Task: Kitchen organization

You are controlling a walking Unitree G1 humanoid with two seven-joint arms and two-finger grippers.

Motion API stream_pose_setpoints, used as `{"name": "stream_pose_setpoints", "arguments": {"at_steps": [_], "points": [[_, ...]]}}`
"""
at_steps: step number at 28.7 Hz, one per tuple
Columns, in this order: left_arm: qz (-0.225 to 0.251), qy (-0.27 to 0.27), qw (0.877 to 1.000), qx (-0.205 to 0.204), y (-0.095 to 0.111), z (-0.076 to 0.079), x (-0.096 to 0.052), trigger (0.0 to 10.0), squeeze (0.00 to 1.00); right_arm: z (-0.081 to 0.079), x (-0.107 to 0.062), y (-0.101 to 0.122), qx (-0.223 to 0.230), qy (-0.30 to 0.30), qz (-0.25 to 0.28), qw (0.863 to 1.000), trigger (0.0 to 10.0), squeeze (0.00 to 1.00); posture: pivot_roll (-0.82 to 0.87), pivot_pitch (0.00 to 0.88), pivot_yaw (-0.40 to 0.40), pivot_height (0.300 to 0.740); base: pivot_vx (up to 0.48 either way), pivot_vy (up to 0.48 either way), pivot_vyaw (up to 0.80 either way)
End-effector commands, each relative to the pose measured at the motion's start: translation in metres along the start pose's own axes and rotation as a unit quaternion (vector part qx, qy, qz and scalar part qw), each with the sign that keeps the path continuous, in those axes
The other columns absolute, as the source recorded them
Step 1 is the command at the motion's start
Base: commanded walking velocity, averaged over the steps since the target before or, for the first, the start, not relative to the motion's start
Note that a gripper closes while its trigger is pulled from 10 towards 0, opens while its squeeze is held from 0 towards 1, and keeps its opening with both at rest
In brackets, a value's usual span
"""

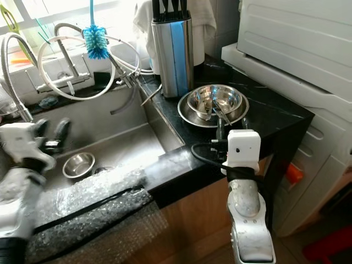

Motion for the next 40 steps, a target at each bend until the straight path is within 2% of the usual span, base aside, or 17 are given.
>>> {"name": "stream_pose_setpoints", "arguments": {"at_steps": [1,7,10,12,22,31,40], "points": [[-0.001,0.0,1.0,-0.002,0.005,-0.004,-0.005,10.0,0.0,-0.006,0.001,0.006,0.003,0.006,0.011,1.0,10.0,0.0,-0.06,0.0,0.136,0.74,0.0,0.0,0.0],[-0.003,0.002,1.0,-0.003,0.006,-0.009,-0.014,10.0,0.0,-0.009,0.001,0.008,0.004,0.007,0.014,1.0,10.0,0.0,-0.06,0.0,0.146,0.74,0.0,0.0,0.0],[-0.015,-0.012,1.0,-0.012,0.002,0.001,-0.022,10.0,0.0,-0.005,0.0,0.007,0.0,0.001,0.016,1.0,10.0,0.0,-0.08,0.0,0.16,0.74,0.0,0.0,0.0],[-0.023,-0.018,0.999,-0.021,0.001,0.01,-0.032,10.0,0.0,0.004,-0.003,0.004,-0.008,-0.013,0.011,1.0,10.0,0.0,-0.1,0.0,0.165,0.74,0.0,0.0,0.0],[-0.039,-0.025,0.999,-0.023,0.005,0.014,-0.041,10.0,0.0,0.001,-0.009,0.002,-0.009,-0.014,0.007,1.0,10.0,0.0,-0.11,0.0,0.18,0.74,0.0,0.0,0.0],[-0.047,-0.016,0.998,-0.047,-0.008,0.025,-0.042,10.0,0.0,0.001,-0.011,0.004,-0.012,-0.012,0.009,1.0,10.0,0.0,-0.12,0.0,0.181,0.74,0.0,0.0,0.0],[-0.053,-0.009,0.997,-0.053,-0.015,0.027,-0.041,10.0,0.0,-0.002,-0.015,0.002,-0.012,-0.01,0.005,1.0,10.0,0.0,-0.14,0.0,0.2,0.74,0.0,0.0,0.0]]}}
Point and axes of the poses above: a point about 5 cm out from each wrist's last joint towards the gripper, its own x axis pointing out of the wrist towards the gripper, its own y axis along the axis of the wrist's last joint, z = x × y, the point moved 3 cm from there along x, pointing out of the wrist towards the gripper, and after that the axes turned 15 degrees about -x, right-handed, at the moved point
